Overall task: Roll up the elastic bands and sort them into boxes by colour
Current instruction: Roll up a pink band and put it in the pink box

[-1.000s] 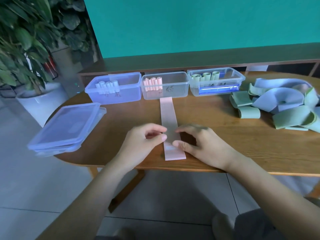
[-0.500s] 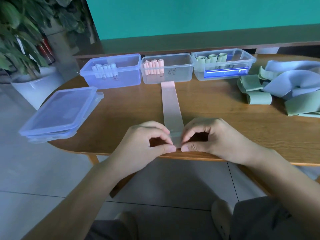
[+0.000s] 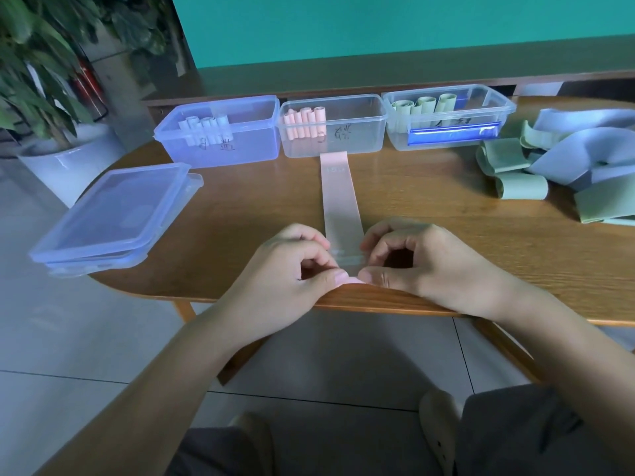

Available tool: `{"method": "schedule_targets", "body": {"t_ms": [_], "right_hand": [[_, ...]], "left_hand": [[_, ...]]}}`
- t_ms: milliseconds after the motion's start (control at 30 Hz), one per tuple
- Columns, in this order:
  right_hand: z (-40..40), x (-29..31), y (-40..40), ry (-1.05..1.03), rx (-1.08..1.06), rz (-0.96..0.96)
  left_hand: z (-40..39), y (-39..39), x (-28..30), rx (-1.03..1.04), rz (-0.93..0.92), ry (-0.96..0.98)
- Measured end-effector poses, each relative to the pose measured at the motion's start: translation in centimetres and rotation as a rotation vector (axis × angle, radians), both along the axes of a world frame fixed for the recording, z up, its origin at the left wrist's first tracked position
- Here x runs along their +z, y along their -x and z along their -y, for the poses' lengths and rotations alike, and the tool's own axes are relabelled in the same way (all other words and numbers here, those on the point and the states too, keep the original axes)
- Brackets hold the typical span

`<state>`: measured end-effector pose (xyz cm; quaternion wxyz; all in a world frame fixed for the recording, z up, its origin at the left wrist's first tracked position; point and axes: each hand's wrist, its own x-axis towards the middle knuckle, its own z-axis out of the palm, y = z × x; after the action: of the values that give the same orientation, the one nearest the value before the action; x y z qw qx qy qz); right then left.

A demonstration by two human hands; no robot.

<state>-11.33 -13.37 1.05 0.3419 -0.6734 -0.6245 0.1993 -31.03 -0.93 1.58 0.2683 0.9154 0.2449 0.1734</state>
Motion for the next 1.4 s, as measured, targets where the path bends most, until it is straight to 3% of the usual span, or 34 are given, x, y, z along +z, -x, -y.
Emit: {"method": "schedule_targets", "body": {"t_ms": [233, 400, 533, 1400], "right_hand": [[0.1, 0.2, 0.1, -0.054, 0.1, -0.043], [0.2, 0.0, 0.1, -0.079, 0.188, 0.065], [0.4, 0.0, 0.2, -0.062, 0.157, 0.145], [-0.2, -0.2, 0.0, -0.09, 0.028, 0.168]], "left_hand": [[0.0, -0.1, 0.0, -0.058, 0.051, 0.028], [0.1, -0.1, -0.2, -0.107, 0.053, -0.036], [0.0, 0.2, -0.5, -0.127, 0.06, -0.095], [-0.4, -0.3, -1.1, -0.051, 0.033, -0.257]]}}
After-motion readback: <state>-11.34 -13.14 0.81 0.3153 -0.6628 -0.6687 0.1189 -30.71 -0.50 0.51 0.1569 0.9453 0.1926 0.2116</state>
